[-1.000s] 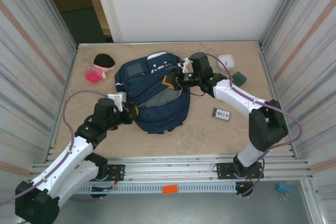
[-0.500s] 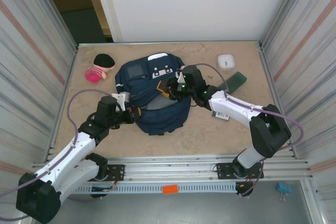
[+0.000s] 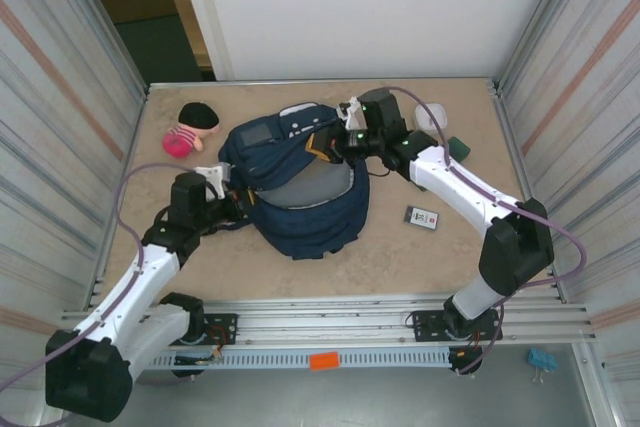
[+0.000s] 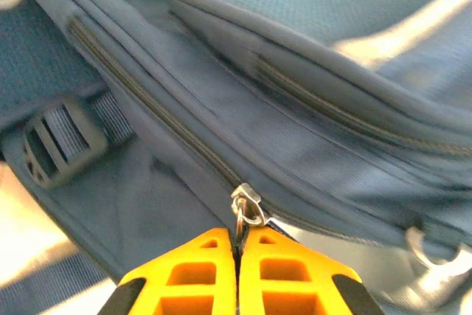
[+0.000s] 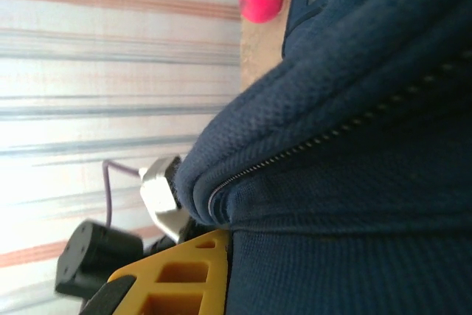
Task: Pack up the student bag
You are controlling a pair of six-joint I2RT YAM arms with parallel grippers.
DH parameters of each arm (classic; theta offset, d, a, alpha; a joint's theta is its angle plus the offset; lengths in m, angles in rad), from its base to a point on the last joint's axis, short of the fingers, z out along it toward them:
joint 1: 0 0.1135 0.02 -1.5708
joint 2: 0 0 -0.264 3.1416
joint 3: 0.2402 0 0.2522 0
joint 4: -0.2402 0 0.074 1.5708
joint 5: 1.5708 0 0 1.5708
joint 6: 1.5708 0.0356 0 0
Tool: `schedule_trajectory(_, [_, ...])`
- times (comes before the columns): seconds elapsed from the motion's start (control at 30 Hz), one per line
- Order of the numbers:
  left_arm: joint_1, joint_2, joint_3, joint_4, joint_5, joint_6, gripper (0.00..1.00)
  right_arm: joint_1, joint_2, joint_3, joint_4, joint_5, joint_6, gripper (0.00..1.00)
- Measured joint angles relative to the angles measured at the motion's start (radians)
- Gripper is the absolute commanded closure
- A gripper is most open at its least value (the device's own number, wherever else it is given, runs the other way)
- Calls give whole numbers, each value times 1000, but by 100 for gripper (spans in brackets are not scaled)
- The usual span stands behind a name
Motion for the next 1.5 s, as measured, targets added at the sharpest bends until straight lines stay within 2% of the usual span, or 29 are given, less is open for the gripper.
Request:
schedule_trajectory(0.2, [107,145,51,77,58,48,100,-41,0,58,-71,-85,-41,100])
schedule_trajectory(0.37, [142,280,97,126,72,59,98,-47,0,68,-92,-89,-51,100])
schedule_trajectory(0.43, [149,311,114,130,72,59,88,-48,-1,68,-90,-79,-50,100])
schedule_trajectory(0.5, [152,325,128,130,70,52,72,-47,-6,55,-60,-53,-38,100])
schedule_trajectory(0.6, [174,318,135,125,46,28,54,-45,-37,-13,33,0,8,100])
schedule_trajectory(0.73, [189,256,135,94,26,-13,44,-15,-51,-92,128,95,60,100])
schedule_trajectory(0.97, [189,69,135,-10,-16,-60,39,75,-34,-126,240,285,101,100])
schedule_trajectory(1.23, [189,19,134,-69,-39,-97,39,124,68,-141,368,385,163,99])
schedule_trajectory(1.33, [189,19,133,-71,-38,-109,39,138,96,-146,383,397,180,93])
schedule_trajectory(1.5, [189,35,133,-70,-23,-129,39,158,101,-160,370,407,195,71])
